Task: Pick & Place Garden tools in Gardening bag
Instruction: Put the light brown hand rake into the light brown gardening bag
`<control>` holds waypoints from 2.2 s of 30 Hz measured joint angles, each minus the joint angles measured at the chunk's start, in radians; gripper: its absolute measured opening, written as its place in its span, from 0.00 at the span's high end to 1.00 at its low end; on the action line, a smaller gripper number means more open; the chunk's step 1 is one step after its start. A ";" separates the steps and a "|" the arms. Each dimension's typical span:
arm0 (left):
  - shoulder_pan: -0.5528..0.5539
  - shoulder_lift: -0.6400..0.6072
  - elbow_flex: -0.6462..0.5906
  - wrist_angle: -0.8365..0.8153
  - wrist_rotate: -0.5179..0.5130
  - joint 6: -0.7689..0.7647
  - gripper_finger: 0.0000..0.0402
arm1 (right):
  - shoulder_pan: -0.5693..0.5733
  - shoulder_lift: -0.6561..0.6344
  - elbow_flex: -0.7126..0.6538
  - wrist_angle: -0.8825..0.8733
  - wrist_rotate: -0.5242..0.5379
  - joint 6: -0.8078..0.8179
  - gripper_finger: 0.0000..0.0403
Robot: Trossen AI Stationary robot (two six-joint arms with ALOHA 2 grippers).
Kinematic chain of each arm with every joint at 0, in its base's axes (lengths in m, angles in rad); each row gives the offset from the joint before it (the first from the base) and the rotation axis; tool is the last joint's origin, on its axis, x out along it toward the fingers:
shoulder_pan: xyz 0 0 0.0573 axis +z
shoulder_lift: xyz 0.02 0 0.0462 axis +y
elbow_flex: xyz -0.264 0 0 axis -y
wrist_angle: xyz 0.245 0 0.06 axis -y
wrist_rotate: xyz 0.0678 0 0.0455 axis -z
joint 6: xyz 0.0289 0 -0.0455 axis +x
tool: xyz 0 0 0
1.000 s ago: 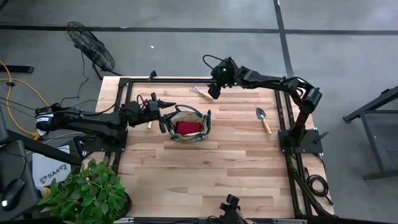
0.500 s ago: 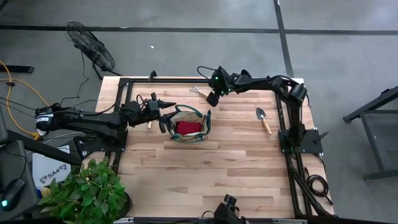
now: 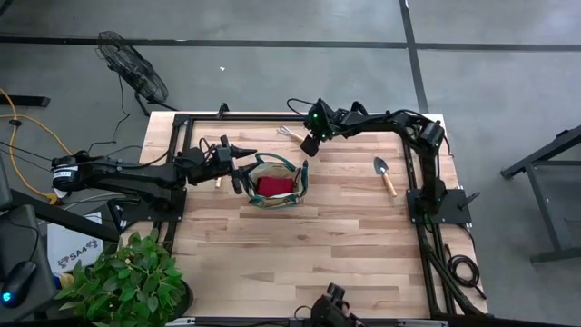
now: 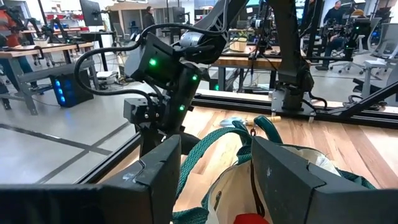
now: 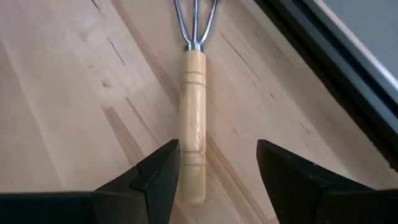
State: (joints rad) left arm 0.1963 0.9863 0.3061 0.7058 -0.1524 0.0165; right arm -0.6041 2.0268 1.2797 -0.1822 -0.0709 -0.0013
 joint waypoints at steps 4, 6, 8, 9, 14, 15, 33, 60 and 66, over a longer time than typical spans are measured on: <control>0.000 0.000 0.000 -0.003 0.000 0.001 0.52 | 0.000 0.010 0.000 -0.009 -0.002 -0.007 0.49; 0.000 0.000 0.000 -0.003 0.000 0.001 0.52 | 0.002 0.010 0.000 -0.017 -0.001 -0.009 0.49; 0.000 0.000 0.000 -0.006 0.000 0.001 0.52 | 0.002 0.010 0.000 -0.019 0.002 -0.010 0.49; 0.000 0.000 0.000 -0.006 0.000 0.001 0.52 | 0.002 0.010 0.000 -0.024 0.001 -0.011 0.49; 0.000 0.000 0.000 -0.007 0.008 0.001 0.52 | 0.008 0.010 0.000 -0.052 -0.008 -0.052 0.53; 0.000 0.000 0.000 -0.007 0.010 0.001 0.52 | 0.010 0.010 0.000 -0.055 -0.003 -0.063 0.54; 0.000 0.000 -0.001 -0.044 0.011 0.000 0.52 | 0.016 0.010 0.000 -0.041 0.017 -0.104 0.78; 0.000 0.000 -0.001 -0.045 0.010 0.004 0.52 | 0.056 -0.003 0.006 -0.273 0.024 0.048 0.90; 0.000 0.000 -0.001 -0.045 0.011 0.004 0.52 | 0.107 -0.033 0.004 -0.350 0.023 0.109 0.94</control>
State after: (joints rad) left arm 0.1963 0.9859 0.3054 0.6605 -0.1418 0.0208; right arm -0.4968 1.9937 1.2832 -0.5321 -0.0483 0.1075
